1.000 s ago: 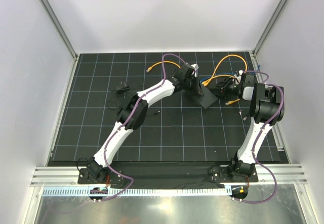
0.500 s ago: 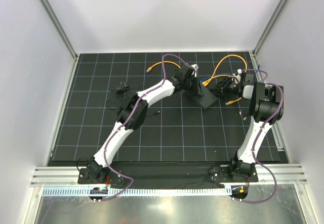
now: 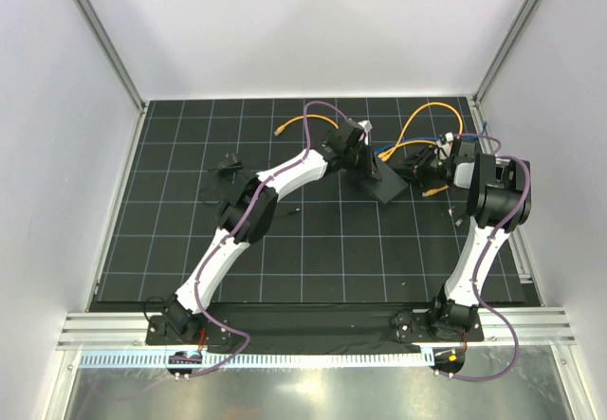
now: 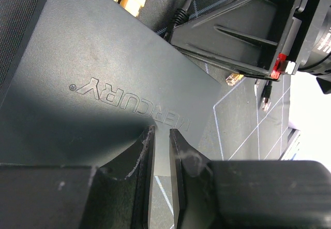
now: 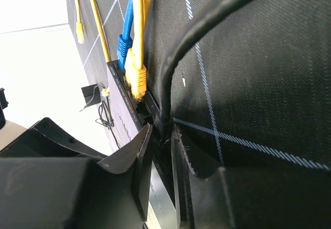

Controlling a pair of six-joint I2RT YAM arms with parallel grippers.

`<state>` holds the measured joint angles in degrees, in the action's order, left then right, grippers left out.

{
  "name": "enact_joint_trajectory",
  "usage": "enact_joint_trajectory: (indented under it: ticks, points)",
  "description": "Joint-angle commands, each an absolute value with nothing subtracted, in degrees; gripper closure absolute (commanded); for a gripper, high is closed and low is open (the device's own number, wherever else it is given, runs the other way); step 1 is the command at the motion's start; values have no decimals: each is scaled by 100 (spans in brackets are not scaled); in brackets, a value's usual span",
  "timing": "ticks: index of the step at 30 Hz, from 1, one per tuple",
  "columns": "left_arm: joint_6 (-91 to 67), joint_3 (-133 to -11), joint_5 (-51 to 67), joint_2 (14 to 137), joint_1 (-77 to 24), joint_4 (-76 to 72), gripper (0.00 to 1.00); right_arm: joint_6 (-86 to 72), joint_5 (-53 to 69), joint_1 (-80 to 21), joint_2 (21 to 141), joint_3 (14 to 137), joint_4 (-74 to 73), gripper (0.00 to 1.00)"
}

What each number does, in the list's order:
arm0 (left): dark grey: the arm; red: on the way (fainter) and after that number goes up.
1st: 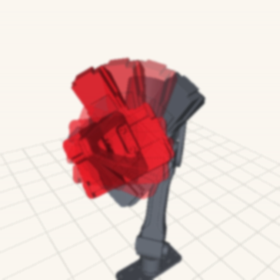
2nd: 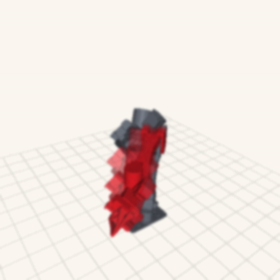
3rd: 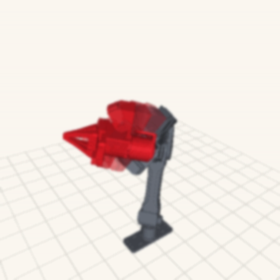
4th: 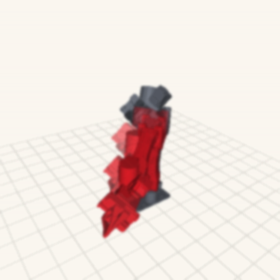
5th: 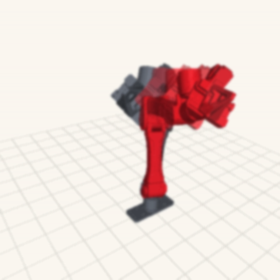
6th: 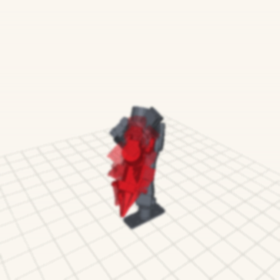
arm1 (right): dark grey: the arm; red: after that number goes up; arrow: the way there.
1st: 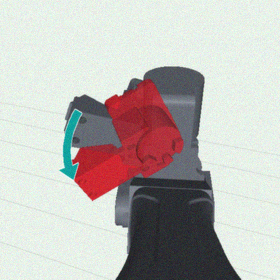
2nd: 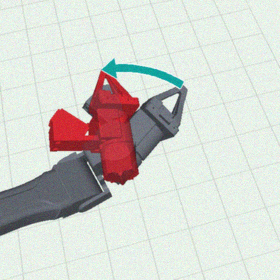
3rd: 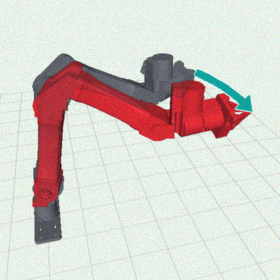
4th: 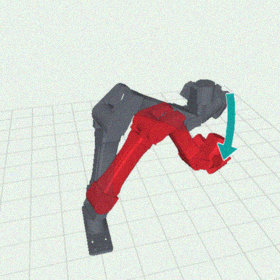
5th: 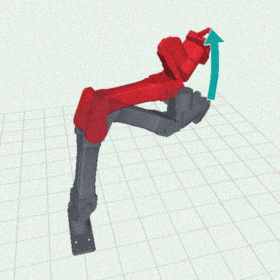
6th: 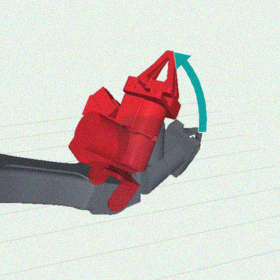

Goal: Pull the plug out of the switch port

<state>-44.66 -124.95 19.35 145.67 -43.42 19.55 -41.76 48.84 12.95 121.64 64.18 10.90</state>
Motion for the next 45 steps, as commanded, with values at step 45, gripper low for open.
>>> enact_joint_trajectory:
  ticks: [45]
  points:
    - [-4342, -12639, 1635, 14871, -4333, 2786, 86, -5446, 2320, 949, 11636, 5669, 2776, 99]
